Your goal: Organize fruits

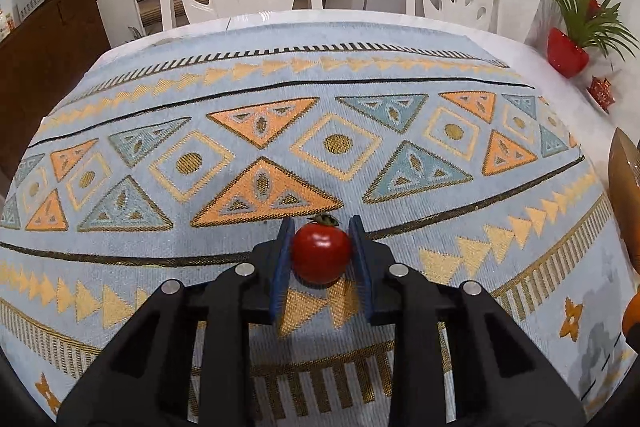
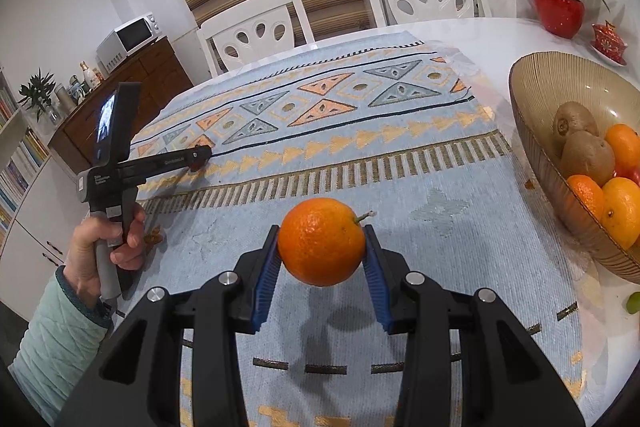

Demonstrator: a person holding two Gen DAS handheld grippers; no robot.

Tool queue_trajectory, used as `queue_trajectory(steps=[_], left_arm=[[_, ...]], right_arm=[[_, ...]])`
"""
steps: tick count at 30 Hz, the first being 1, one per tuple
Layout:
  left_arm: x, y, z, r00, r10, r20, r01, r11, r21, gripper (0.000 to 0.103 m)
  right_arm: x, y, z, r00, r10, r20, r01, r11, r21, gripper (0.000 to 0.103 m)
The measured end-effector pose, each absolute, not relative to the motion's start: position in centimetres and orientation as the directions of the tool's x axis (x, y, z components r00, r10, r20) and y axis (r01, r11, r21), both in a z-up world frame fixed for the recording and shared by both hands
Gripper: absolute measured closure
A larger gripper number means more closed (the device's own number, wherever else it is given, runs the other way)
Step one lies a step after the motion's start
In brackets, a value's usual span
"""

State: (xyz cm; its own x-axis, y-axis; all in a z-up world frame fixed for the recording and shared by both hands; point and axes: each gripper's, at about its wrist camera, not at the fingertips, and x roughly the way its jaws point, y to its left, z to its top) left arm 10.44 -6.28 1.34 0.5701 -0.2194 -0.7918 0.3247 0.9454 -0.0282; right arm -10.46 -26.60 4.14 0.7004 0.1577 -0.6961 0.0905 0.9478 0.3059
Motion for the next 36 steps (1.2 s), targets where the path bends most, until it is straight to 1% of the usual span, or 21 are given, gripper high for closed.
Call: queue_trajectory(steps=[3,6,10,13,16,18,21,25,27,31,36], left_arm=[[9.3,-6.2,1.9,0.586,-0.234,-0.775,0.335,0.942,-0.031,0.077],[7.7,-6.5,3.3,0.591,-0.290,-0.752,0.359,0.930,-0.076,0.077],[4.9,-9.4,7.6,0.625,-0.357,-0.694,0.425,0.902,-0.080,0.077],[2.8,-12.6,10.9,0.639,-0.421,-0.644,0.493,0.867,-0.077,0.077],[0.1,-17.3,14.2,0.628,-0.505,-0.592,0.586,0.808,-0.068,0.076],[-1.6,-21.0,16.0,0.594,-0.569,-0.568,0.655,0.752,-0.069,0.076],[-3.5,-26.4,17.6,0.510,-0.655,-0.558,0.746,0.660,-0.093,0.076],[-4.8,-32.7,17.5,0.436,-0.696,-0.570,0.808,0.582,-0.093,0.076],[-4.6,-35.5,16.7,0.383,-0.710,-0.592,0.828,0.548,-0.122,0.076],[-3.7,-39.3,14.3,0.288,-0.721,-0.631,0.842,0.504,-0.192,0.076],[-2.7,-42.7,11.3,0.161,-0.722,-0.673,0.847,0.451,-0.282,0.076]], right_arm=[[-10.7,-26.7,4.5,0.707,0.159,-0.689,0.088,0.947,0.308,0.064],[-11.4,-26.8,5.5,0.723,0.153,-0.673,0.084,0.949,0.305,0.064],[-12.6,-27.7,8.0,0.759,0.122,-0.639,0.089,0.954,0.287,0.064],[-14.1,-29.5,11.2,0.795,0.042,-0.605,0.130,0.963,0.238,0.064],[-15.4,-32.1,13.8,0.815,-0.035,-0.578,0.189,0.960,0.209,0.064],[-16.4,-34.4,15.5,0.828,-0.094,-0.553,0.239,0.951,0.196,0.064],[-17.4,-38.2,17.2,0.820,-0.202,-0.536,0.338,0.926,0.169,0.064],[-17.4,-43.5,17.5,0.783,-0.283,-0.553,0.444,0.878,0.180,0.064],[-17.1,-46.1,17.0,0.753,-0.317,-0.577,0.499,0.847,0.185,0.064],[-15.9,-50.8,14.9,0.708,-0.318,-0.631,0.568,0.787,0.241,0.064],[-15.2,-55.0,11.8,0.627,-0.337,-0.703,0.666,0.699,0.259,0.064]])
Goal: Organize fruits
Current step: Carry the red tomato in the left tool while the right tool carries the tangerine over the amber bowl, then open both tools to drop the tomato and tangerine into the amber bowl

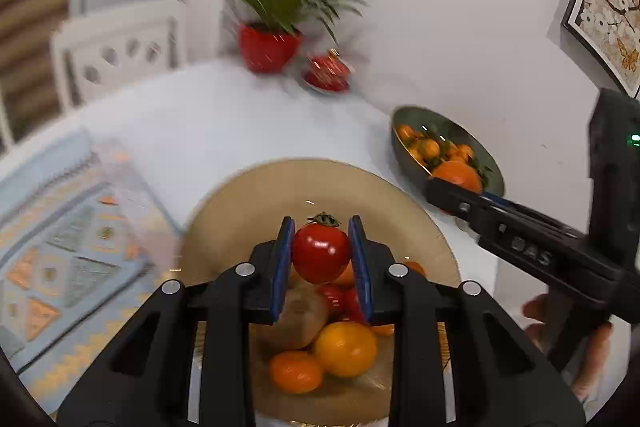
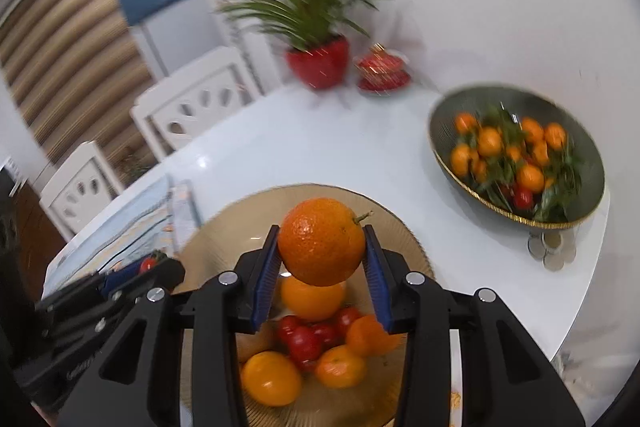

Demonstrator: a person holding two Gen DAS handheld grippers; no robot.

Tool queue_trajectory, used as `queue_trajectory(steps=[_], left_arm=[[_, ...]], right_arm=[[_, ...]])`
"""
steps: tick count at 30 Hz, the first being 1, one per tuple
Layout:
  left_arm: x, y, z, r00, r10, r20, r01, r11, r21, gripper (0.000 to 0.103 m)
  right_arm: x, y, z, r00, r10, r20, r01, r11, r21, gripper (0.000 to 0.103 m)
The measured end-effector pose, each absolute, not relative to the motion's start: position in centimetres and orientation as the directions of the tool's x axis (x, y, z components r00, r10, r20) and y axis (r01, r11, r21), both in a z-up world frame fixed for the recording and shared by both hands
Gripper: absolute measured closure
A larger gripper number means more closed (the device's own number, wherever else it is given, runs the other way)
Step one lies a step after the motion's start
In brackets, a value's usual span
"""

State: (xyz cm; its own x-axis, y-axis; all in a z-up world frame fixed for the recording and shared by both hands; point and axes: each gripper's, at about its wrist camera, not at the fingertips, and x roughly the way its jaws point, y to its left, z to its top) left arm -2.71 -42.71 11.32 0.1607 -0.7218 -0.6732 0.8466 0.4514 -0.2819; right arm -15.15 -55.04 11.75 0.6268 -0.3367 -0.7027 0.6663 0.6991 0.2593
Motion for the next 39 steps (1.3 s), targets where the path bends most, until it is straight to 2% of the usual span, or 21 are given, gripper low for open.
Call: queue_trajectory(steps=[7,14,19,21,23,29,32,39], left_arm=[[-2.3,-46.2,8.4,0.073,-0.718,-0.692,0.841,0.417,-0.344,0.076],[-2.4,-48.3,7.4,0.037,-0.724,-0.689,0.823,0.413,-0.389,0.077],[-2.1,-49.3,7.3,0.043,-0.718,-0.695,0.808,0.434,-0.399,0.076],[-2.2,-49.4,7.4,0.053,-0.708,-0.705,0.809,0.445,-0.385,0.072],[-2.0,-49.2,7.5,0.068,-0.695,-0.716,0.805,0.462,-0.372,0.061],[-1.0,-46.6,8.4,0.080,-0.707,-0.702,0.786,0.478,-0.393,0.061],[-1.2,-44.9,9.2,0.103,-0.706,-0.700,0.794,0.483,-0.370,0.058],[-2.7,-41.0,11.4,0.182,-0.702,-0.689,0.819,0.496,-0.290,0.055]], right_arm=[[-14.9,-56.5,9.0,0.570,-0.335,-0.750,0.707,0.665,0.240,0.064],[-15.2,-57.3,8.4,0.540,-0.345,-0.768,0.730,0.646,0.223,0.064],[-15.6,-57.9,7.3,0.540,-0.299,-0.786,0.723,0.643,0.252,0.063],[-15.5,-57.8,6.9,0.534,-0.289,-0.794,0.725,0.641,0.254,0.062],[-15.8,-57.8,7.1,0.530,-0.300,-0.793,0.733,0.632,0.251,0.056],[-17.1,-56.7,8.8,0.576,-0.309,-0.757,0.712,0.645,0.279,0.053],[-17.6,-55.6,9.5,0.596,-0.307,-0.742,0.697,0.656,0.289,0.048],[-18.0,-52.6,11.4,0.634,-0.306,-0.710,0.654,0.702,0.282,0.046]])
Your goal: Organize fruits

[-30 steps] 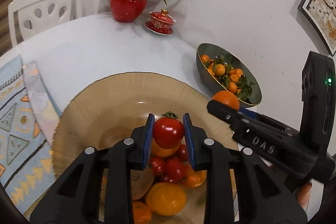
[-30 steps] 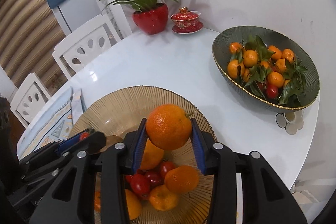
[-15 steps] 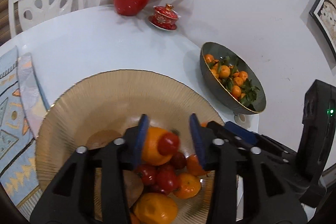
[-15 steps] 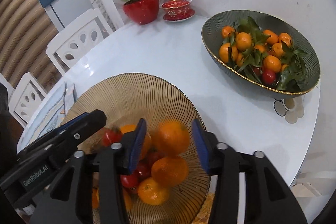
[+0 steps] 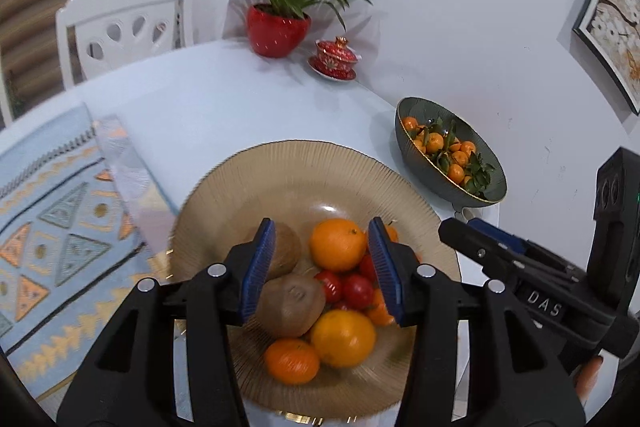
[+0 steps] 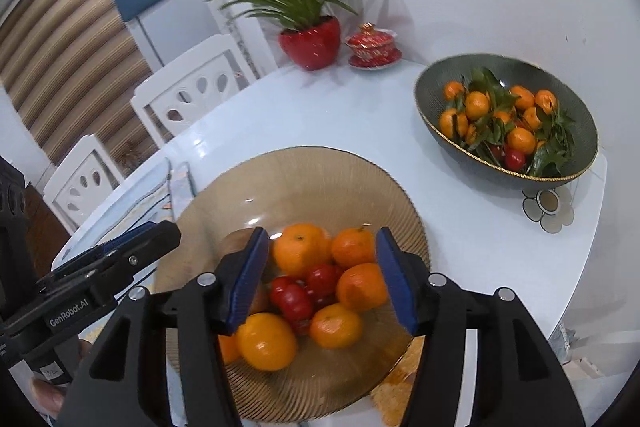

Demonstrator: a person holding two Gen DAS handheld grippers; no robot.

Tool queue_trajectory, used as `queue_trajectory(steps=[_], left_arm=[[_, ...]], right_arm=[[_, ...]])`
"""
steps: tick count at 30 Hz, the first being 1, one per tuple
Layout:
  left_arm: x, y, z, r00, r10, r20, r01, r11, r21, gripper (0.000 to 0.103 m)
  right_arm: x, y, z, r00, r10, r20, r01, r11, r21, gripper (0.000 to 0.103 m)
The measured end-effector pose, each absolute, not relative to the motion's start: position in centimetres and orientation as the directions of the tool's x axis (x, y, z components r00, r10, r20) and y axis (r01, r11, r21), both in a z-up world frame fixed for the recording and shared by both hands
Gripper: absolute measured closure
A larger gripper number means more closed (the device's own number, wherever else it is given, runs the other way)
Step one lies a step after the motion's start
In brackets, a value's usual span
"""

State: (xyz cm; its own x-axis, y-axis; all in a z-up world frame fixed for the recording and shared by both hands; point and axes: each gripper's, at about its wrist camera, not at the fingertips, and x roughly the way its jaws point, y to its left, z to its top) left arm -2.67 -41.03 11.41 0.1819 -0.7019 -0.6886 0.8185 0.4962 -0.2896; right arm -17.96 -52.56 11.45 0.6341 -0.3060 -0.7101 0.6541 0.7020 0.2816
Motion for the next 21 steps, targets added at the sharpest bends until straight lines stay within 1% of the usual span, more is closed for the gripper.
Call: queue_trajectory(steps=[4,8,10,12,15,21], left_arm=[[-3.5,-38.4,12.7,0.251,-0.696,-0.673,0.823,0.520,-0.231,0.049],[-4.8,-35.6,13.7,0.304,-0.690,-0.656,0.823,0.537,-0.183,0.047],[-5.4,-34.2,14.2,0.317,-0.697,-0.644,0.823,0.539,-0.178,0.044],[-6.0,-32.6,14.8,0.333,-0.704,-0.627,0.821,0.544,-0.175,0.044],[-6.7,-29.8,15.6,0.353,-0.716,-0.603,0.814,0.553,-0.180,0.043],[-7.4,-23.2,16.2,0.426,-0.701,-0.571,0.774,0.609,-0.170,0.039]], right_arm=[[-18.0,-50.5,12.5,0.658,-0.291,-0.694,0.622,0.730,0.284,0.044],[-18.0,-48.2,13.3,0.680,-0.275,-0.680,0.595,0.749,0.292,0.043],[-17.9,-46.6,13.8,0.689,-0.275,-0.671,0.579,0.766,0.280,0.042],[-17.7,-45.2,14.3,0.698,-0.271,-0.663,0.561,0.782,0.271,0.040],[-17.2,-42.7,15.1,0.714,-0.259,-0.650,0.526,0.811,0.255,0.039],[-15.1,-36.6,15.7,0.747,-0.207,-0.632,0.428,0.877,0.219,0.039]])
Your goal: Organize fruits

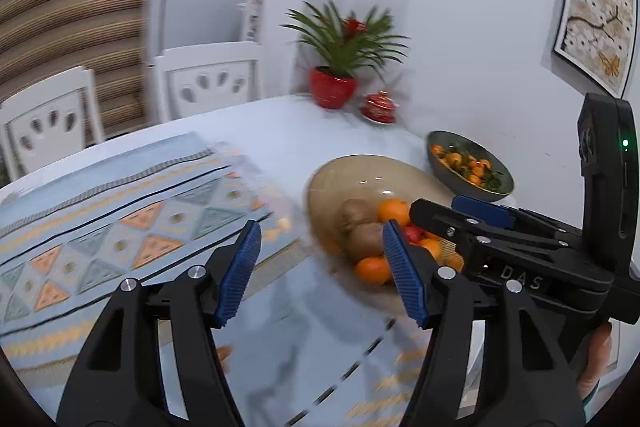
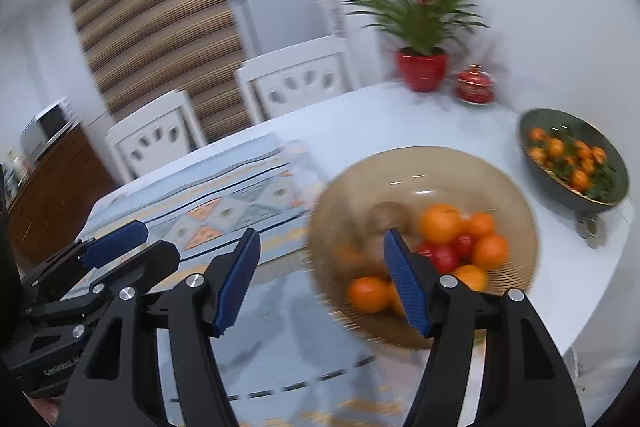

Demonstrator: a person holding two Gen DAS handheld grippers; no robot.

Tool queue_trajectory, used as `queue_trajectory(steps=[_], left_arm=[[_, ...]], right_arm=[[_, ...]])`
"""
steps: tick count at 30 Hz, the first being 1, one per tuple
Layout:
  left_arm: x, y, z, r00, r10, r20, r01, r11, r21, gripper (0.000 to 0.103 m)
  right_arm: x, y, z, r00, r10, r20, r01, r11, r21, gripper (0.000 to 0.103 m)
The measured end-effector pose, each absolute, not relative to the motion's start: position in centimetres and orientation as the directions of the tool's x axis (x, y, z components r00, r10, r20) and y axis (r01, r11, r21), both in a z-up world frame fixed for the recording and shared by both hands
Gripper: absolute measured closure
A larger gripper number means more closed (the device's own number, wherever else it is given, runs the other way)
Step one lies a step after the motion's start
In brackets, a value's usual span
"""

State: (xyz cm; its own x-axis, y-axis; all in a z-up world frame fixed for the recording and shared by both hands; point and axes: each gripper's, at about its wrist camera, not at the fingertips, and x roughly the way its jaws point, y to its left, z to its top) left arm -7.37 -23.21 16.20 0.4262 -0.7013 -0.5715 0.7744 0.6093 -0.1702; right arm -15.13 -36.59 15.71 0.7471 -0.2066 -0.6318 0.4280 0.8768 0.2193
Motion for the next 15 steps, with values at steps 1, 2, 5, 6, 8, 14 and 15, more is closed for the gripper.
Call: queue_trajectory(steps=[1,2,5,6,8,14,15], left_arm=[[-7.3,-21.6,16.2,0.445,-0.691,-0.570,0.759,0.629,-0.168,0.037],[-7.3,-20.4,16.1,0.463,-0.679,-0.570,0.746,0.646,-0.164,0.035],[-6.9,-16.2,15.8,0.507,-0.655,-0.560,0.705,0.689,-0.168,0.025],[-6.5,-14.2,15.5,0.532,-0.639,-0.555,0.675,0.716,-0.178,0.023],[-6.0,-11.3,14.8,0.582,-0.596,-0.553,0.621,0.765,-0.170,0.022],[-4.0,-2.9,11.5,0.723,-0.373,-0.582,0.421,0.905,-0.058,0.016],[-3.6,-1.9,10.9,0.732,-0.346,-0.587,0.392,0.918,-0.053,0.015]], right_arm=[[-14.5,-35.2,15.6,0.751,-0.189,-0.633,0.405,0.889,0.215,0.039],[-14.1,-34.4,15.5,0.753,-0.178,-0.634,0.390,0.896,0.211,0.039],[-12.4,-31.0,14.8,0.758,-0.136,-0.638,0.332,0.922,0.199,0.037],[-11.5,-29.4,14.4,0.757,-0.123,-0.642,0.313,0.931,0.190,0.035],[-10.1,-27.4,13.5,0.750,-0.098,-0.654,0.283,0.941,0.184,0.035],[-4.7,-20.2,9.2,0.681,0.007,-0.732,0.173,0.970,0.171,0.035],[-4.4,-19.3,8.8,0.679,0.019,-0.734,0.161,0.972,0.174,0.035]])
